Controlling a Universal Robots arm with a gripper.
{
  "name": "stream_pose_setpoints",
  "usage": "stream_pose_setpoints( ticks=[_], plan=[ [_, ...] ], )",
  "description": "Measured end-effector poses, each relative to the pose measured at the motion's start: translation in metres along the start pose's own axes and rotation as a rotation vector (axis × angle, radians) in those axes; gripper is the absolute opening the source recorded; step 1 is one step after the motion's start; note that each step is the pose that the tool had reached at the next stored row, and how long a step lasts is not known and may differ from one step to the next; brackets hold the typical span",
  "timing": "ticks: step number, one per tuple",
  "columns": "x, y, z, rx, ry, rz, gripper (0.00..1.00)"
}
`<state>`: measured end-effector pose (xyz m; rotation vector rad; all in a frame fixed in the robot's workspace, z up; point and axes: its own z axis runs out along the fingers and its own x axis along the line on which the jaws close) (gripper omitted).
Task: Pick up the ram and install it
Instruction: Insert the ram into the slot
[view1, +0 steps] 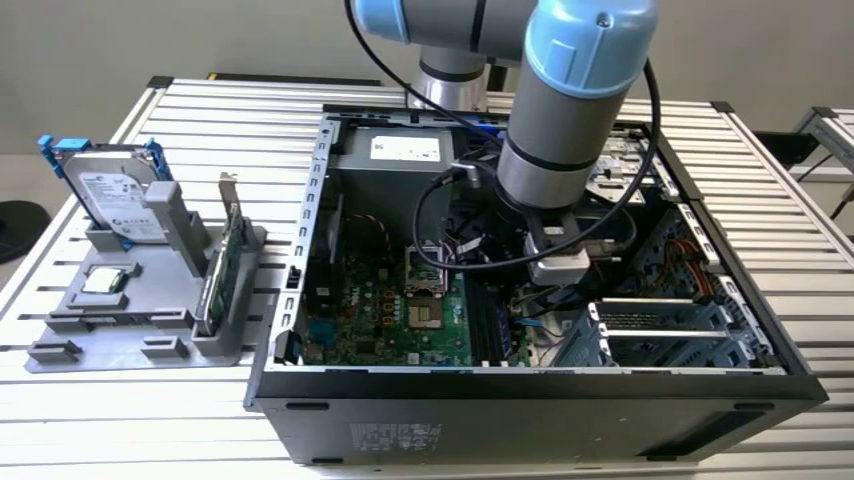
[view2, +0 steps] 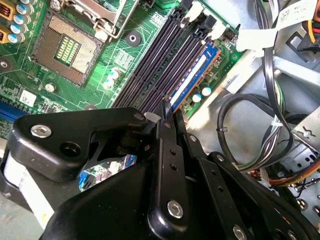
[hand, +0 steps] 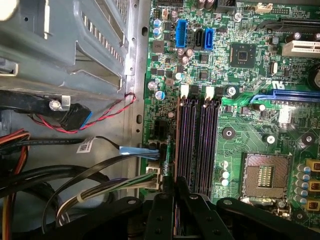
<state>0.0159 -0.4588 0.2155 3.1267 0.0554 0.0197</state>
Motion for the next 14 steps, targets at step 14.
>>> stream_pose_setpoints(
  ticks=[14],
  plan=[
    [0.0, -0.0001, 0.0005, -0.0003, -0.0004, -0.02, 0.0]
  ],
)
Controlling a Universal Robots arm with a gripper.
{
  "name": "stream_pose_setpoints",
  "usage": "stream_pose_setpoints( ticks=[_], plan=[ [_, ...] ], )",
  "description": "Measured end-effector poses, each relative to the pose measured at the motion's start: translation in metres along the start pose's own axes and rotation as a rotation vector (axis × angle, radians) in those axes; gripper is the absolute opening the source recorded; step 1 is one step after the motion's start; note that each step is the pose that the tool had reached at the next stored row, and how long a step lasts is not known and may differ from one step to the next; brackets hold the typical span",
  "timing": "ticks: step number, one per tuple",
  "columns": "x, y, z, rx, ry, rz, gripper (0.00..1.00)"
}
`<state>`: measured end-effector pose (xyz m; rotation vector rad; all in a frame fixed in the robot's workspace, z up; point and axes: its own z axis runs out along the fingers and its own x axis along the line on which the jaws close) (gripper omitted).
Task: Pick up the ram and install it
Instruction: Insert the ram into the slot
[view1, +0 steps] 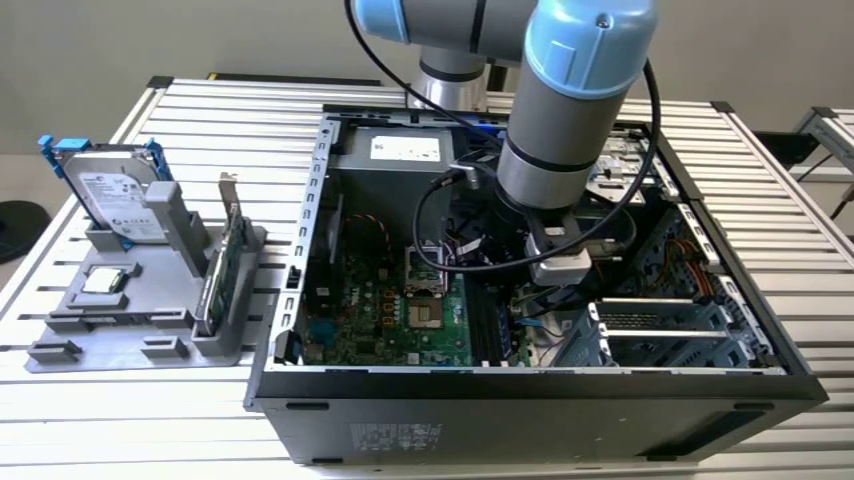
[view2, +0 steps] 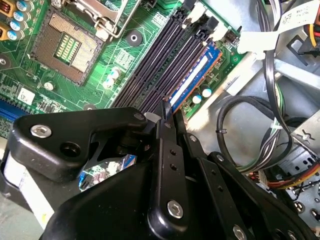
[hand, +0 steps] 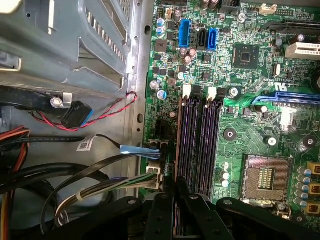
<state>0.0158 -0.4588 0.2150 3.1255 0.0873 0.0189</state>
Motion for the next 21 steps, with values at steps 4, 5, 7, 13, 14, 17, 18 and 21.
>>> stream_pose_setpoints(
  ticks=[4, 5, 7, 13, 14, 17, 18, 21],
  plan=[
    [0.0, 0.0001, 0.0, -0.0058, -0.0012, 0.0, 0.0],
    [0.0, 0.0, 0.0, -0.0062, -0.0015, 0.0, 0.0],
    [0.0001, -0.0002, 0.0002, -0.0061, -0.0015, -0.001, 0.0],
    [0.0002, -0.0018, 0.0006, -0.006, -0.0015, -0.001, 0.0],
    [0.0002, -0.0018, 0.0006, -0.0061, -0.0016, -0.001, 0.0],
    [0.0001, -0.0019, 0.0007, -0.0063, -0.0016, -0.001, 0.0],
    [0.0001, -0.0019, 0.0007, -0.0063, -0.0016, -0.001, 0.0],
    [0.0001, -0.0019, 0.0008, -0.0062, -0.0016, -0.001, 0.0]
  ],
)
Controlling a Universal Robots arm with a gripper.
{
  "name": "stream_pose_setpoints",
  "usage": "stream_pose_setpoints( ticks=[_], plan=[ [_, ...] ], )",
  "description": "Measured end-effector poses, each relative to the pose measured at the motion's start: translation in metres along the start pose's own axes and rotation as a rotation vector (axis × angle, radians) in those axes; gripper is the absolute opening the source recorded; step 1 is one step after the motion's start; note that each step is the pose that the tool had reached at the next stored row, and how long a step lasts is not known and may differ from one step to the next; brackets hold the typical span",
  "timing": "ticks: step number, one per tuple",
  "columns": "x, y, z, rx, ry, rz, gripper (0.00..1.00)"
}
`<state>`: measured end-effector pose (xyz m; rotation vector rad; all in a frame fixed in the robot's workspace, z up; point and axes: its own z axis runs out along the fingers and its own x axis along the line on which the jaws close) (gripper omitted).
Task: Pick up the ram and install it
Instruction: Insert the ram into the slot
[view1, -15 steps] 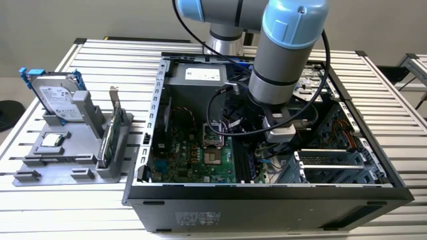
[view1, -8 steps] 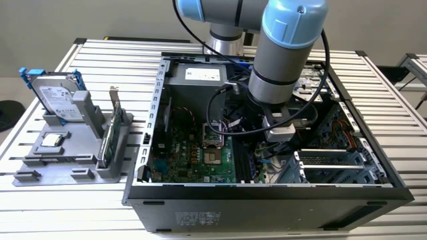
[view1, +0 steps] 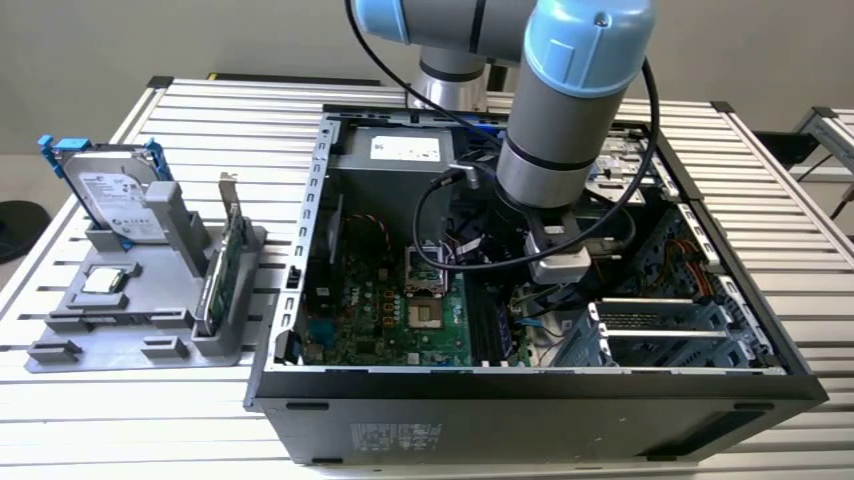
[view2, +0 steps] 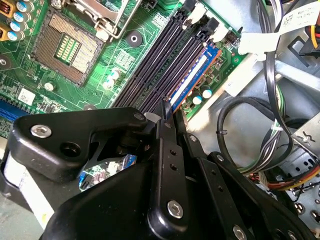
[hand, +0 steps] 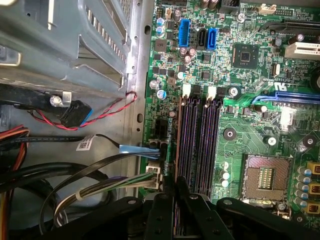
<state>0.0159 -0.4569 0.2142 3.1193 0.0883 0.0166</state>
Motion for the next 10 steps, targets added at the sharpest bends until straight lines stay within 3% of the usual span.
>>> stream_pose_setpoints(
  ticks=[10],
  plan=[
    [0.0, 0.0, 0.0, 0.0004, 0.0, 0.0, 0.0]
  ],
)
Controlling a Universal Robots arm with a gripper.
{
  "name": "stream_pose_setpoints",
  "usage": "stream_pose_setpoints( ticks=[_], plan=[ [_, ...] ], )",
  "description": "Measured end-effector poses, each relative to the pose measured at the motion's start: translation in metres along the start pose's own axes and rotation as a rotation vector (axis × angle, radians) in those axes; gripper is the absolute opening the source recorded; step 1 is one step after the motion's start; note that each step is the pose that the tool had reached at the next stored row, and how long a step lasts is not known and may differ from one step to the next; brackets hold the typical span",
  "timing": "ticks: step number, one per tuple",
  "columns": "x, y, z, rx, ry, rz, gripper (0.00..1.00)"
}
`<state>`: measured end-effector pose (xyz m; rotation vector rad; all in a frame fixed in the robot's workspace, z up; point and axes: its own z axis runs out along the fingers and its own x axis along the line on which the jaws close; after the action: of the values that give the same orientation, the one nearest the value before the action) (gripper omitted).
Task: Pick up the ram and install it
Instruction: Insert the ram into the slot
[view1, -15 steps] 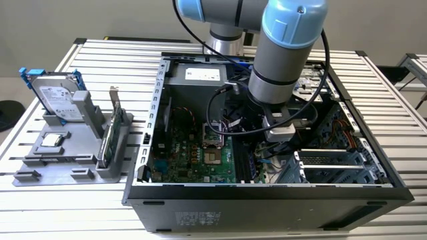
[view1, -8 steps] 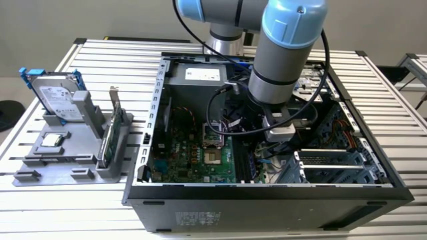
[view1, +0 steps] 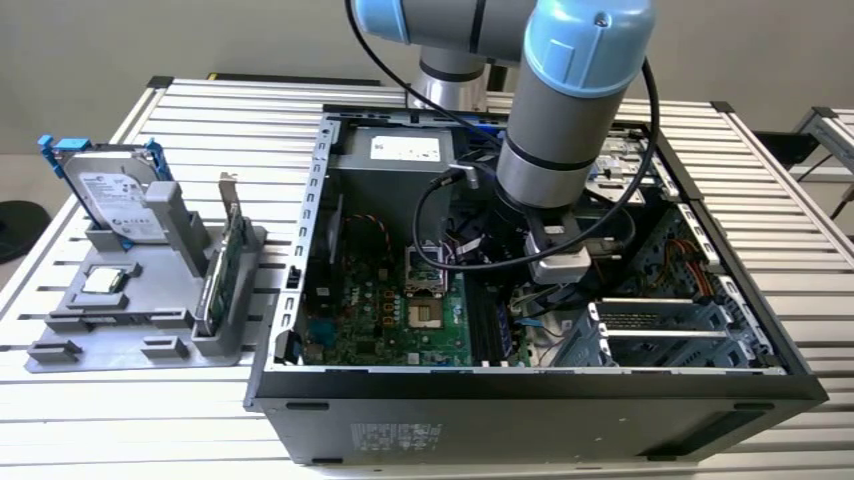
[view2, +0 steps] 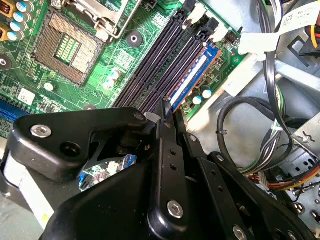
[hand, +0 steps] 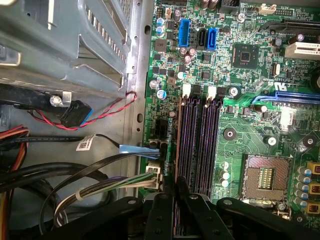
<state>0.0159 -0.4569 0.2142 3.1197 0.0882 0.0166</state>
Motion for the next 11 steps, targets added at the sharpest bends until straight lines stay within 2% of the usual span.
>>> stream_pose_setpoints(
  ticks=[8, 11],
  plan=[
    [0.0, 0.0, -0.0002, -0.0011, -0.0001, 0.0, 0.0],
    [0.0, 0.0, -0.0023, -0.0012, -0.0001, 0.0, 0.0]
  ],
)
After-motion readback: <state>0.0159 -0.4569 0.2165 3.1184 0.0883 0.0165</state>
